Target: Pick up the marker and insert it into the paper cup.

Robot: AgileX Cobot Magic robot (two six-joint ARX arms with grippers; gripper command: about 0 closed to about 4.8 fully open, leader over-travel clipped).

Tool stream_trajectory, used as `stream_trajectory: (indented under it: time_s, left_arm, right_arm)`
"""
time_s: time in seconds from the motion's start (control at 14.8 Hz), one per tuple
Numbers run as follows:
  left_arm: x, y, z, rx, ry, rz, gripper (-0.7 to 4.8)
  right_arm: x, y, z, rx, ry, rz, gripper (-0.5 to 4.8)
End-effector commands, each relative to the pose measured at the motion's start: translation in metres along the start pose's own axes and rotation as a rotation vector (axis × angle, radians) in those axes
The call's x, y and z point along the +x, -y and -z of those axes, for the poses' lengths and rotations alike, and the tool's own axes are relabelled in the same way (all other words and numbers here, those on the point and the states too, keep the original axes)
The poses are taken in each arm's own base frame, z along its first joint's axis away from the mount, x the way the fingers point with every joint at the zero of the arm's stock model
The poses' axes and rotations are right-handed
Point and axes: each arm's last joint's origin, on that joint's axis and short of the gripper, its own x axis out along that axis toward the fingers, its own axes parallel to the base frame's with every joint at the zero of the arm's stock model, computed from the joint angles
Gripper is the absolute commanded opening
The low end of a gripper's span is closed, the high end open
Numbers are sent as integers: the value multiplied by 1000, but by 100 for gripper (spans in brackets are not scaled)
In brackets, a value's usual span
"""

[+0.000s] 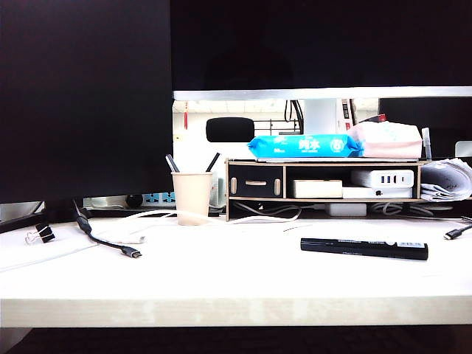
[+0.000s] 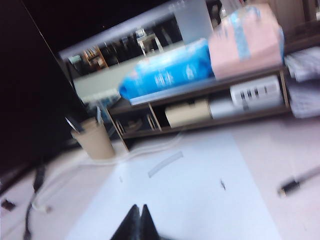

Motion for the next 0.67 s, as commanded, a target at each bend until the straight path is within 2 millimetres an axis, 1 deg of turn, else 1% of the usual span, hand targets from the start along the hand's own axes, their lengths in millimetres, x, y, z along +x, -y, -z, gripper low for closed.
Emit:
stream_trajectory:
  time_s: [0.07, 0.13, 0.2, 0.27, 0.34, 0.47, 0.54, 0.61, 0.67]
  left_arm:
    - [8, 0, -20, -17, -38, 24, -5]
    - [14, -1, -31, -18, -42, 26, -5]
    - [23, -2, -41, -16, -33, 34, -5]
    - [29, -2, -45, -18, -43, 57, -5]
    - [36, -2, -46, -24, -70, 81, -5]
    - [51, -3, -43, -46, -155, 139, -5]
    - [55, -3, -41, -52, -178, 146, -5]
    - [61, -4, -39, -61, -213, 157, -5]
    - [64, -4, -37, -65, -231, 158, -5]
  right_arm:
    - [1, -5, -14, -8, 29, -5, -9]
    - [2, -7, -20, -10, 24, -3, -9]
    - [6, -9, -27, -52, 2, 4, -9]
    - [10, -9, -31, -68, -43, 14, -9]
    - [16, -9, -33, -67, -98, 38, -9]
    - [36, -7, -40, -51, -217, 38, -9]
    - [45, -7, -44, -60, -260, 10, -9]
    - [61, -7, -49, -83, -335, -64, -9]
    - [73, -7, -52, -69, -386, -123, -9]
